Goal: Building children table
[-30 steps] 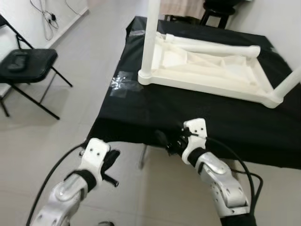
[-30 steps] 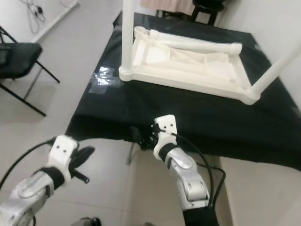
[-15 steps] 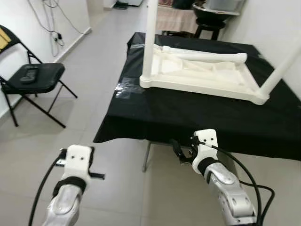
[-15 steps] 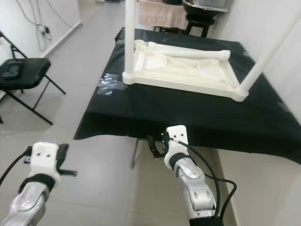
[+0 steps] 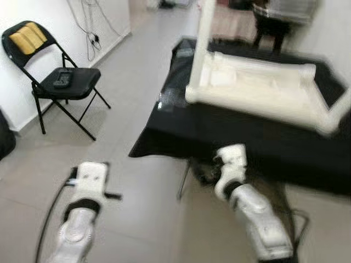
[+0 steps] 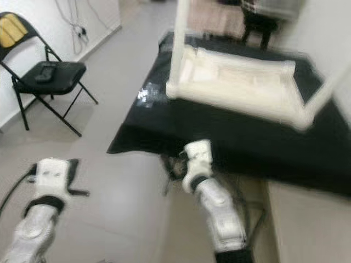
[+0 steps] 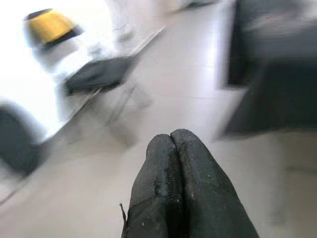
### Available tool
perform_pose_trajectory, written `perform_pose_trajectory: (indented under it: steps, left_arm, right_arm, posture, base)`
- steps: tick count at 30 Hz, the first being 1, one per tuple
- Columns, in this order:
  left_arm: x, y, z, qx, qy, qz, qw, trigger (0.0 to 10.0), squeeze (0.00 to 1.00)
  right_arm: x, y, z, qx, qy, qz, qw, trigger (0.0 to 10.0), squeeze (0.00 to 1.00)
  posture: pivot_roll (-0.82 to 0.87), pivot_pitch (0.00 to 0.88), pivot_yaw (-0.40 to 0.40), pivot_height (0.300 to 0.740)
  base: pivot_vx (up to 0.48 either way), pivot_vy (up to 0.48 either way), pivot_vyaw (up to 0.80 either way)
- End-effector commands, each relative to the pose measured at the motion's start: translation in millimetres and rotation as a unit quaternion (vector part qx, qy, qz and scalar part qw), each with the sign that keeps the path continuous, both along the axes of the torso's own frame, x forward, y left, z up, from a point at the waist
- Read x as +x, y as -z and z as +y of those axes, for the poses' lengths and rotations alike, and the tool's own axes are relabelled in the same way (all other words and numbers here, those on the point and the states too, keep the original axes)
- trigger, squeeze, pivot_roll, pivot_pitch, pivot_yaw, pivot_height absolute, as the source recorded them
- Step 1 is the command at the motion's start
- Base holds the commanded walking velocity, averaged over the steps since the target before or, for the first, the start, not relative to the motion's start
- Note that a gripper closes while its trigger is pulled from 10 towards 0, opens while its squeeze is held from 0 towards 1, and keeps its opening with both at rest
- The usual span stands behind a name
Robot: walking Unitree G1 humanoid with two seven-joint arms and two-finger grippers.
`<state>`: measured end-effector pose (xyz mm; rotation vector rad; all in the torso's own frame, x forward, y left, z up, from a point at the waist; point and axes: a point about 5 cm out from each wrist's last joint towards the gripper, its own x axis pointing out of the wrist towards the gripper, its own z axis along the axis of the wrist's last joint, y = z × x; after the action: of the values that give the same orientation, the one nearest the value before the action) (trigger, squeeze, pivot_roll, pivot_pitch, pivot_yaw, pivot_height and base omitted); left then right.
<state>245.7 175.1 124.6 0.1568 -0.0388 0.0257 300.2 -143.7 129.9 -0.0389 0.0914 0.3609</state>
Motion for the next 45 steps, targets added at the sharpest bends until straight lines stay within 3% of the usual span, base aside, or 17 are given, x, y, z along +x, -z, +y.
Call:
perform_pose_trajectory:
  steps: [1, 7, 22, 27, 35, 45]
  left_arm:
    - [1.5, 0.6, -0.7, 0.006, 0.0, 0.001, 1.0, 10.0, 0.0]
    - [0.9, 2.5, -1.3, 0.006, 0.002, 0.001, 1.0, 10.0, 0.0]
    - [1.1, 4.9, -2.9, 0.006, 0.007, -0.002, 1.0, 10.0, 0.0]
    - [1.8, 4.5, -3.6, 0.006, 0.009, -0.003, 1.0, 10.0, 0.0]
    - [2.0, 4.4, -3.8, 0.006, 0.009, -0.004, 1.0, 10.0, 0.0]
    - [2.5, 3.3, -3.8, 0.003, 0.012, -0.005, 1.0, 10.0, 0.0]
  right_arm:
    - [-1.6, 1.3, 5.4, 0.002, -0.014, 0.0, 1.0, 10.0, 0.0]
    - [-2.2, 2.3, 8.1, -0.012, -0.029, -0.005, 0.999, 10.0, 0.0]
    - [-4.2, 3.1, 9.9, 0.005, -0.059, -0.01, 0.998, 10.0, 0.0]
    - [-7.7, 0.3, 15.8, 0.003, -0.1, -0.023, 0.995, 10.0, 0.0]
    - [-8.0, -0.7, 16.6, 0.013, -0.111, -0.025, 0.993, 10.0, 0.0]
    - [-7.6, -1.8, 16.4, 0.023, -0.114, -0.025, 0.993, 10.0, 0.0]
  posture:
    - [0.06, 0.166, -0.093, 0.74]
    - [0.06, 0.16, -0.097, 0.74]
    - [0.06, 0.149, -0.102, 0.74]
    - [0.06, 0.151, -0.104, 0.74]
    - [0.06, 0.154, -0.107, 0.74]
    - [0.06, 0.16, -0.102, 0.74]
  base:
    - [0.341, 0.0, 0.0]
    - [0.341, 0.0, 0.27]
    - [0.315, 0.0, 0.0]
    - [0.315, 0.0, 0.79]
    - [0.316, 0.0, 0.79]
    - [0.318, 0.0, 0.0]
